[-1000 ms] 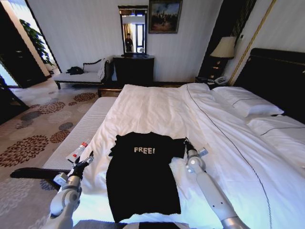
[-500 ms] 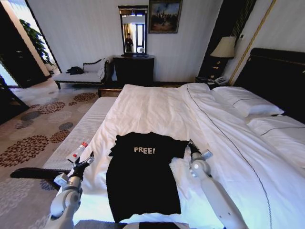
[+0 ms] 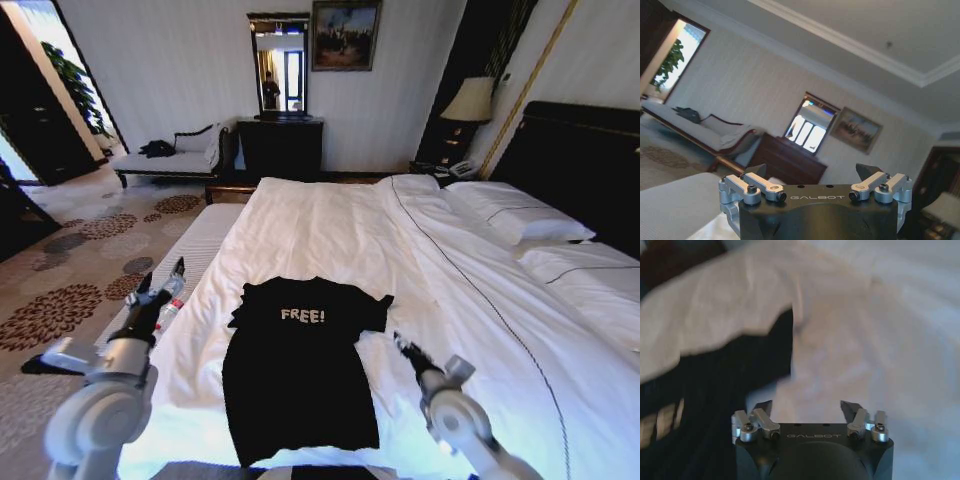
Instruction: Fold the clothes on the bed.
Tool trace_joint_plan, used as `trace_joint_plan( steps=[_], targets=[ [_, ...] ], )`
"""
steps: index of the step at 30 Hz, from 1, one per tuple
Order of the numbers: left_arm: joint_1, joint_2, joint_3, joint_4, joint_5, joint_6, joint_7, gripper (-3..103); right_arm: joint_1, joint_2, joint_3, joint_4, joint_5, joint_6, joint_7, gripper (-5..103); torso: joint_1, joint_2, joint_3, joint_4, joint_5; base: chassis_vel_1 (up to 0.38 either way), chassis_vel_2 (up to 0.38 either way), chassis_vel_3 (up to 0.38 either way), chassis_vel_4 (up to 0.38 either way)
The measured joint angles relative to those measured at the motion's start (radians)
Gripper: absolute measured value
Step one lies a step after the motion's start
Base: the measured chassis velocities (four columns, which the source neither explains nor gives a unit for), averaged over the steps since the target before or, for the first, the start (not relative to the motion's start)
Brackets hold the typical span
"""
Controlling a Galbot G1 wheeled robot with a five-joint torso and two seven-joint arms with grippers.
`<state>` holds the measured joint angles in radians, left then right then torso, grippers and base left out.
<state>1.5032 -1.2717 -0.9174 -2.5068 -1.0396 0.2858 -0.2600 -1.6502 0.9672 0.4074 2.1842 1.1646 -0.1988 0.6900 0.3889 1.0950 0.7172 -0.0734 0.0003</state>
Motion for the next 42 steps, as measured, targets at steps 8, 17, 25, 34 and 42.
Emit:
trace_joint_plan(
  steps=[8, 17, 25, 34, 42],
  targets=[
    [0.022, -0.025, -0.010, -0.005, -0.042, 0.029, -0.018, 100, -0.054, 0.038, -0.053, 0.040, 0.077, -0.073, 0.053, 99, 0.000, 0.000, 0.000, 0.0001, -0.0003, 0.000, 0.000, 0.000, 0.000],
    [0.032, -0.021, -0.023, 0.001, -0.035, 0.039, -0.030, 100, -0.024, 0.092, -0.075, 0.041, 0.162, -0.095, 0.016, 98, 0.000, 0.000, 0.000, 0.0000, -0.0003, 0.000, 0.000, 0.000, 0.000],
    [0.040, -0.021, -0.017, 0.004, -0.008, 0.044, -0.032, 100, 0.012, 0.127, -0.120, 0.009, 0.151, -0.092, -0.012, 65, 0.000, 0.000, 0.000, 0.0001, -0.0003, 0.000, 0.000, 0.000, 0.000],
    [0.041, -0.017, -0.023, 0.005, -0.004, 0.044, -0.032, 100, -0.006, 0.127, -0.141, 0.005, 0.115, -0.063, -0.020, 37, 0.000, 0.000, 0.000, 0.0001, -0.0003, 0.000, 0.000, 0.000, 0.000],
    [0.039, -0.018, -0.020, 0.006, -0.002, 0.043, -0.032, 100, -0.058, 0.126, -0.146, 0.030, 0.090, -0.051, -0.021, 10, 0.000, 0.000, 0.000, -0.0001, -0.0003, 0.000, 0.000, 0.000, 0.000]
  ],
)
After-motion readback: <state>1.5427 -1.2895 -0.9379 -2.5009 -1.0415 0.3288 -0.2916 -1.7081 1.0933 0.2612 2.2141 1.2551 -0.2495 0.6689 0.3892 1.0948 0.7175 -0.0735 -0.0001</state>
